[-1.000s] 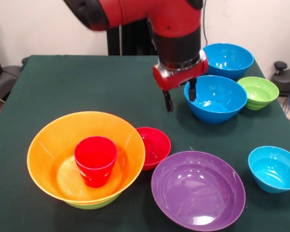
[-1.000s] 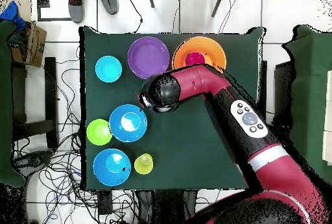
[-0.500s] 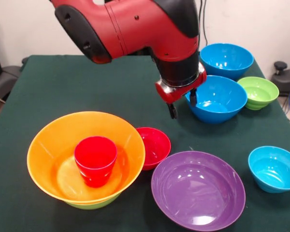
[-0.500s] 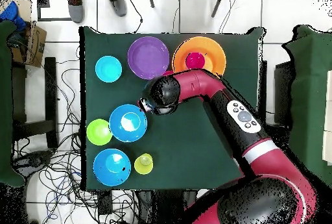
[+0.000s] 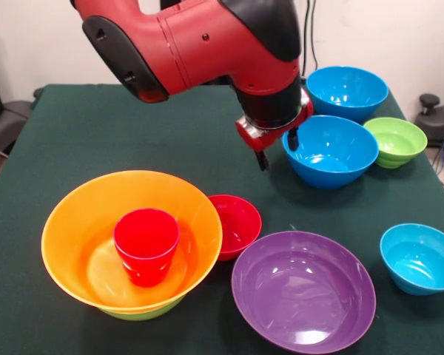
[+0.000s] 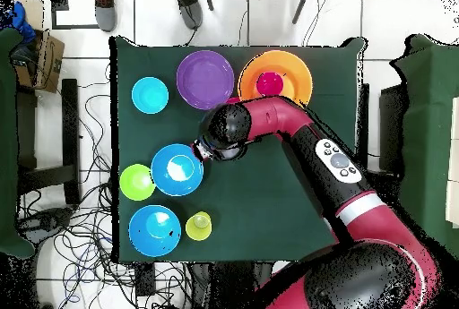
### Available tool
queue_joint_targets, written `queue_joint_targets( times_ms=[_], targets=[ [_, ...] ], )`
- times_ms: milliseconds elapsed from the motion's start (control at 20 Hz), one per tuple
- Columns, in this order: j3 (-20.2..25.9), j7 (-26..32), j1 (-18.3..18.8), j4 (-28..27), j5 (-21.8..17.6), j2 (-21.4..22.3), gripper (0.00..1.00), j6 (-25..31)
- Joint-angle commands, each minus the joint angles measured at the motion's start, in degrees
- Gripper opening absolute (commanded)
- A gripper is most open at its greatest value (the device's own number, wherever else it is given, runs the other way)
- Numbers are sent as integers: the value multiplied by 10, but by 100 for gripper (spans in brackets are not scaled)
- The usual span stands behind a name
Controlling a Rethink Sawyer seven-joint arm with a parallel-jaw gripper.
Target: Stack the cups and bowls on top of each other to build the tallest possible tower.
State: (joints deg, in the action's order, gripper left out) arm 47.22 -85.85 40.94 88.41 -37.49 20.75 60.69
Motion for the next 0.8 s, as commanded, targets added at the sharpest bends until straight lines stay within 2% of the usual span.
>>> queue_joint_targets(
  times_ms=[50, 200, 450, 800],
  targets=[
    [13, 165, 3, -8, 9, 19, 100, 69],
    [13, 164, 3, -5, 8, 17, 100, 66],
    [5, 181, 8, 2, -15, -12, 100, 39],
    [1, 213, 2, -29, -34, -61, 100, 26]
  ],
)
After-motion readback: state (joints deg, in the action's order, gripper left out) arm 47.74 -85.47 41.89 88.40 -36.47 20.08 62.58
